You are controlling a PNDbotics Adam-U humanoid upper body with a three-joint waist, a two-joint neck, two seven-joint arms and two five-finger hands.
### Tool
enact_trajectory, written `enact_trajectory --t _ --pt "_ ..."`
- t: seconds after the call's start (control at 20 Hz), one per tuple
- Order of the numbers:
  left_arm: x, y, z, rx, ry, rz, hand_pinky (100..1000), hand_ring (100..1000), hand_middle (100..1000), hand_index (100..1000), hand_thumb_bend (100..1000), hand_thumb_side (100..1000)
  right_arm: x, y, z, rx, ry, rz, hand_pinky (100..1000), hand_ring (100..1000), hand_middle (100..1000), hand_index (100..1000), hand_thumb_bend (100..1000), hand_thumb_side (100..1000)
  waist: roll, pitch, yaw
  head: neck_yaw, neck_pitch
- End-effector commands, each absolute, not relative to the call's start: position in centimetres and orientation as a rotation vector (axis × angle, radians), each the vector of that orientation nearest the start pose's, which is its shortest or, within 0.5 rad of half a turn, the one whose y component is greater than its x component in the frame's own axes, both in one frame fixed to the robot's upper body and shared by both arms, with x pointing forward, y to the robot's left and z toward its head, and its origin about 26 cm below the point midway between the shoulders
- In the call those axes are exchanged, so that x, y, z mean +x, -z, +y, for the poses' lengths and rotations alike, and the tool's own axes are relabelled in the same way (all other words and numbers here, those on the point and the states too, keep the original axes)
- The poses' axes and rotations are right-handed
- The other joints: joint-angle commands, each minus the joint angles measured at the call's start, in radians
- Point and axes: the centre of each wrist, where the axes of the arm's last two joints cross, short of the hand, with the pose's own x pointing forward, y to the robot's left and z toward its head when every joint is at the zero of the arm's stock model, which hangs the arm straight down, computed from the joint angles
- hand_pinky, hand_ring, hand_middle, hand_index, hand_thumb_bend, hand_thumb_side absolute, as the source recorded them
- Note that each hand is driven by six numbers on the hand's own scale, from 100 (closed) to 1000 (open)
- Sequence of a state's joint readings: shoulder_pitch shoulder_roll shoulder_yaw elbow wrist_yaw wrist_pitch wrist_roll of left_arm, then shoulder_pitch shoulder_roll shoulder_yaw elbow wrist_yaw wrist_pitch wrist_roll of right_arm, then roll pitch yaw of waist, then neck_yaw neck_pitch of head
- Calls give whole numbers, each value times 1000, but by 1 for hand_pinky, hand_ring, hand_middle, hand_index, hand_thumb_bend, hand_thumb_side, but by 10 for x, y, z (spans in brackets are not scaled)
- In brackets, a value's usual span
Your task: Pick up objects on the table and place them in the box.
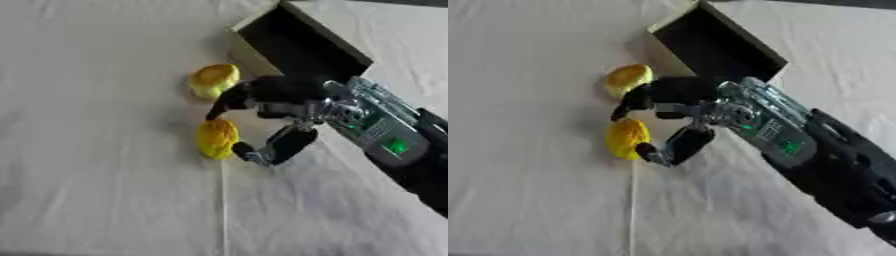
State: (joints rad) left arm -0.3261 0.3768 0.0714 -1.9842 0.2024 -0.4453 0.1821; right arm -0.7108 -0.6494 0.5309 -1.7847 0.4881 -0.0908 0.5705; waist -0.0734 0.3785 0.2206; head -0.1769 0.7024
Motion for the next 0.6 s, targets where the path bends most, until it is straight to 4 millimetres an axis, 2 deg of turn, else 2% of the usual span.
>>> enact_trajectory --t 0.05,0.6 --pt "300 -222 282 -13 -76 3507 886 818 811 894 100 650 347 -233 -184 698 2672 2319 873 874 817 892 142 267 4 -15 2 -4 -8" --pt "301 -221 280 5 -60 3514 888 818 811 894 100 653 362 -212 -183 688 2749 2229 876 876 817 889 179 300 3 -3 12 -9 -13"
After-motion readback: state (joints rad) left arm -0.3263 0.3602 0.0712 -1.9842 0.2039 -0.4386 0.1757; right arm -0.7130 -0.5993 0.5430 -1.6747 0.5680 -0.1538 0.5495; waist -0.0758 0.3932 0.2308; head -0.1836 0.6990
